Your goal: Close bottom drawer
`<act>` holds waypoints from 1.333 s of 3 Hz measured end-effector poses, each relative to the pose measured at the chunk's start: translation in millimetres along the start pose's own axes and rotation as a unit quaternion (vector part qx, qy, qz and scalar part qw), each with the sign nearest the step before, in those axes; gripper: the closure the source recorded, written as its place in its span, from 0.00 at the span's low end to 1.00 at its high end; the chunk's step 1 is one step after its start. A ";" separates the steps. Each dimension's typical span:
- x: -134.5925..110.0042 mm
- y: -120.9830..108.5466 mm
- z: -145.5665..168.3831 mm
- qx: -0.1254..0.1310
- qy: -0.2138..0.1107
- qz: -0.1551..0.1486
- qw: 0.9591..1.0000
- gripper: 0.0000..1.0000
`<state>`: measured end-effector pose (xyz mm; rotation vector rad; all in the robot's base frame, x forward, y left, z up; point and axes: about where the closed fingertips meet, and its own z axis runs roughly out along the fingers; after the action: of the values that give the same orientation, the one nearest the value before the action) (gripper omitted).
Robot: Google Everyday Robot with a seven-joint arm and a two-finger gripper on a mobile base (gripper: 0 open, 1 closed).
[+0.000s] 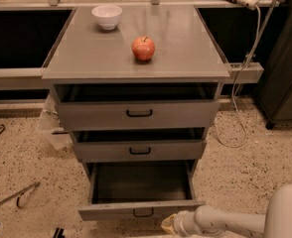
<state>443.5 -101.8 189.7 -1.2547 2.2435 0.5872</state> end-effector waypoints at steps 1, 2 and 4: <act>-9.2 -16.8 15.5 0.019 -0.019 0.005 1.000 1.00; -40.9 -39.6 48.1 0.023 -0.045 -0.008 0.999 1.00; -54.3 -60.7 58.5 0.036 -0.045 -0.029 0.998 1.00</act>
Offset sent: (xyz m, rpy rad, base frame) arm 0.1356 0.0672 -0.0251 0.0912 -0.1675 -0.0317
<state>533.0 -61.5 169.5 -1.2283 2.1285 0.5251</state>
